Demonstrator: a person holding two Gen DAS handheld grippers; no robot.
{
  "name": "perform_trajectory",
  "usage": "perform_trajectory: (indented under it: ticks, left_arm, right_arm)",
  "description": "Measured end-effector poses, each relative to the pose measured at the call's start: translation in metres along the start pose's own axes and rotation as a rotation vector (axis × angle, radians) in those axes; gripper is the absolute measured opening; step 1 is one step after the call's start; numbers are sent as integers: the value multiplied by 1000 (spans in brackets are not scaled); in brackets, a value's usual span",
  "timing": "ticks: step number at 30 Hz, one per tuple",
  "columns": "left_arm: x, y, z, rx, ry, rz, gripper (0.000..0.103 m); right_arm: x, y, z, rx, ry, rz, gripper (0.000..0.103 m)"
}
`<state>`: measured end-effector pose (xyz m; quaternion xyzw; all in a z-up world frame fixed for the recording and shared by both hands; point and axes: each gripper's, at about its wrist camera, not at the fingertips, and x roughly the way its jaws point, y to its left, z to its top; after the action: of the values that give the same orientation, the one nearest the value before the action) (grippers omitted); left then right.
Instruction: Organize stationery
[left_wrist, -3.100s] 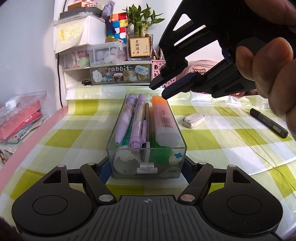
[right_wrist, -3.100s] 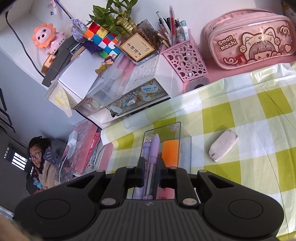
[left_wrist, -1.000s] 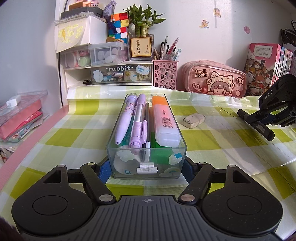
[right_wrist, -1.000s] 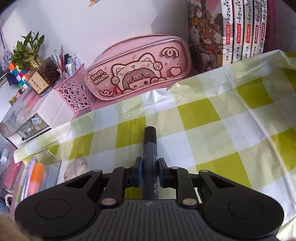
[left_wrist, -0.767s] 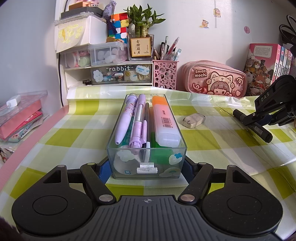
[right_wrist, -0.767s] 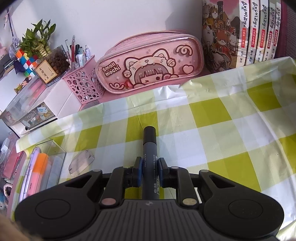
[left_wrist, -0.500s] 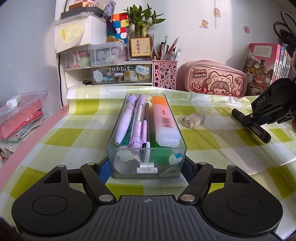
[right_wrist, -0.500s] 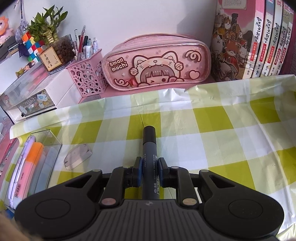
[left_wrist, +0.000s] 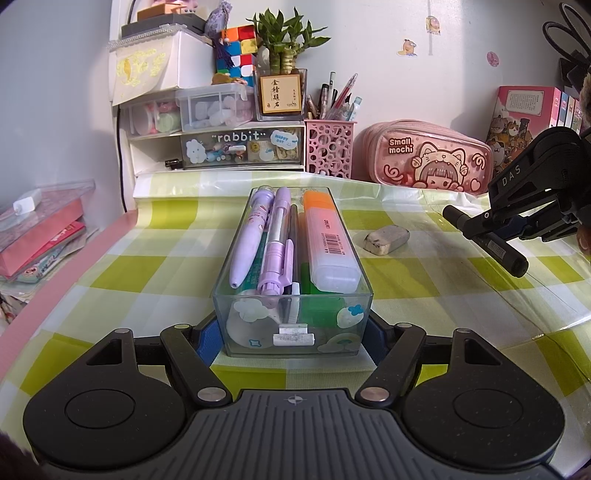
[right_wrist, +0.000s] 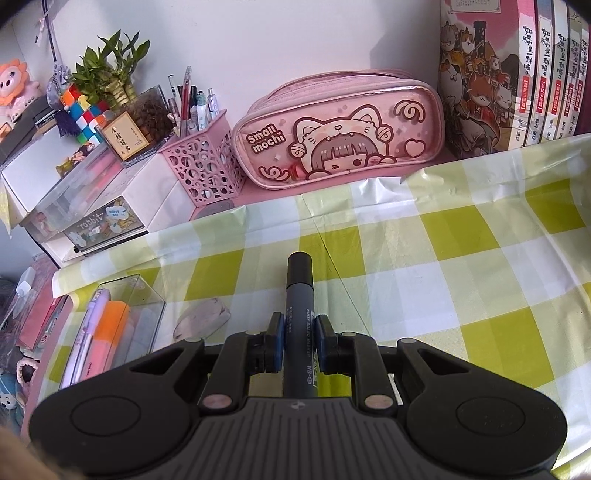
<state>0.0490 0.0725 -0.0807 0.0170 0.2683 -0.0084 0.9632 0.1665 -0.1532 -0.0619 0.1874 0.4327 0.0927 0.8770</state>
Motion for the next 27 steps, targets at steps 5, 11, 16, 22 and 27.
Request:
perform_trajectory:
  ticks: [5, 11, 16, 22, 27]
  left_arm:
    - [0, 0, 0, -1, 0, 0, 72]
    - [0, 0, 0, 0, 0, 1, 72]
    - [-1, 0, 0, 0, 0, 2, 72]
    - [-2, -1, -1, -1, -1, 5, 72]
    - [-3, -2, -1, -1, -2, 7, 72]
  right_arm:
    - [0, 13, -3, -7, 10, 30, 0]
    - [-2, 18, -5, -8, 7, 43, 0]
    - [-4, 22, -6, -3, 9, 65, 0]
    - [-10, 31, -6, -12, 4, 105, 0]
    - [-17, 44, -7, -23, 5, 148, 0]
